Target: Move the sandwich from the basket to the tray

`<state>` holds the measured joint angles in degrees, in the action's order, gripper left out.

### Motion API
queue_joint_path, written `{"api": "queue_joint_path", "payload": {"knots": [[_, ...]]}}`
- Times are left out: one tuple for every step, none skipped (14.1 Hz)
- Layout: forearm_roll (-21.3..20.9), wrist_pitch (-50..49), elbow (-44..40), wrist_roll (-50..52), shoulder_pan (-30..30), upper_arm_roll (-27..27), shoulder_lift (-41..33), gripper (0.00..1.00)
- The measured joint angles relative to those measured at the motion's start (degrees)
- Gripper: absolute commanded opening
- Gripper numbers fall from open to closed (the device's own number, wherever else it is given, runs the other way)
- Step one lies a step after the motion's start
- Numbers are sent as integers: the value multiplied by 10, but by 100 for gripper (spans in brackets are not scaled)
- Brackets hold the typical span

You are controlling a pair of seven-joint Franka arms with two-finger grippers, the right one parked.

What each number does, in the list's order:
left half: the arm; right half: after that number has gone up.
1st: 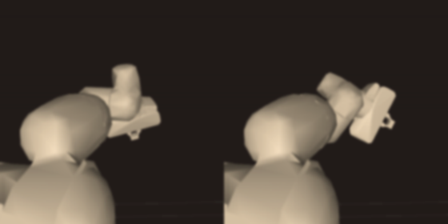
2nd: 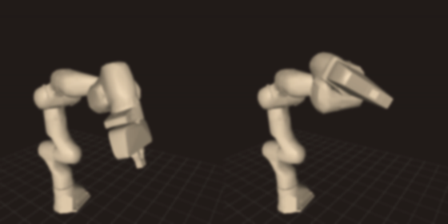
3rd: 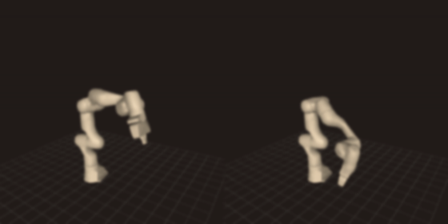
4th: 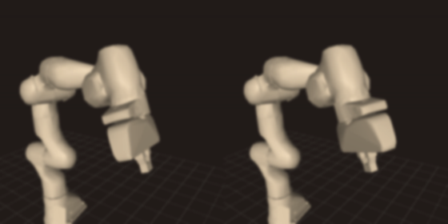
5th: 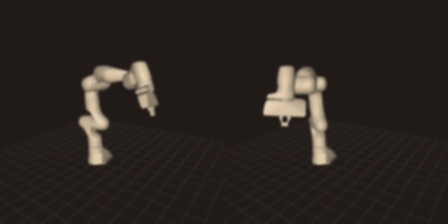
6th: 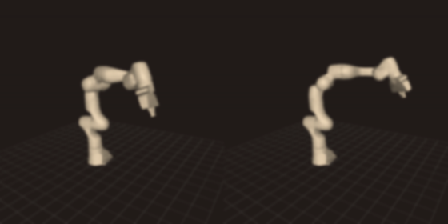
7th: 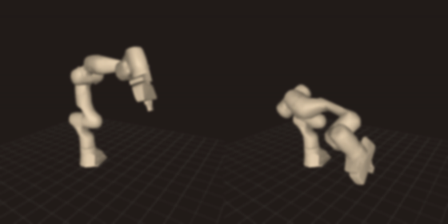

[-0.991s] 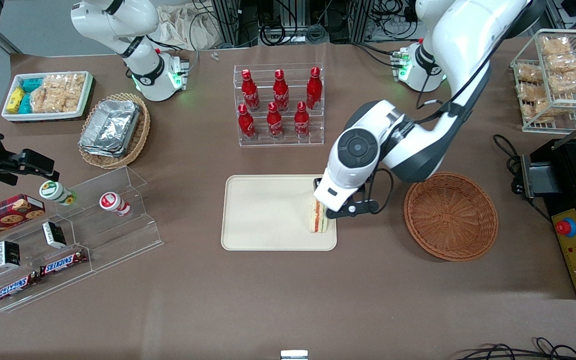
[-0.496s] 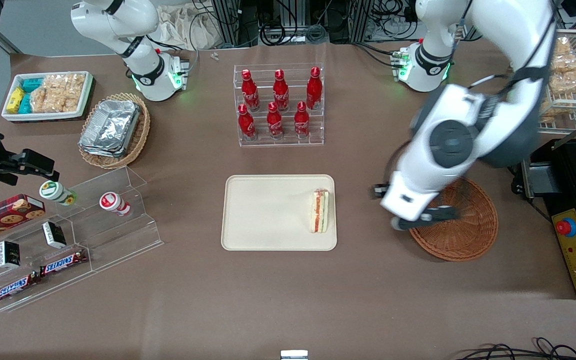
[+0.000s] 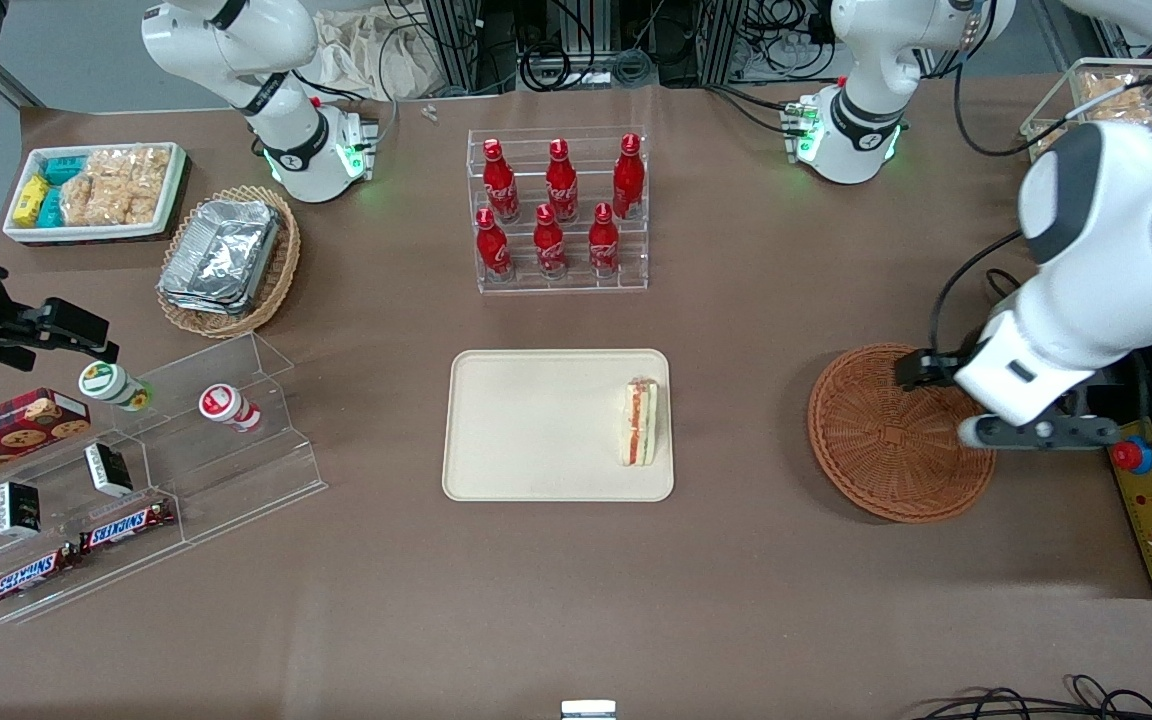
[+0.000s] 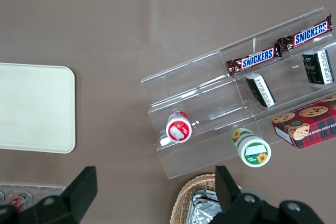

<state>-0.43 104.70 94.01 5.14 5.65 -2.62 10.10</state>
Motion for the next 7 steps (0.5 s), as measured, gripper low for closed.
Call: {"api": "queue_joint_path", "payload": {"knots": [[1, 22, 35, -21, 0, 8, -19, 100], [2, 28, 62, -48, 1, 15, -34, 100], [2, 25, 77, -75, 1, 23, -45, 100], [2, 15, 80, -95, 1, 31, -51, 100], [2, 3, 76, -105, 1, 36, -54, 100], [2, -9, 66, -108, 1, 38, -55, 100], [2, -26, 51, -109, 1, 38, -54, 100]]}}
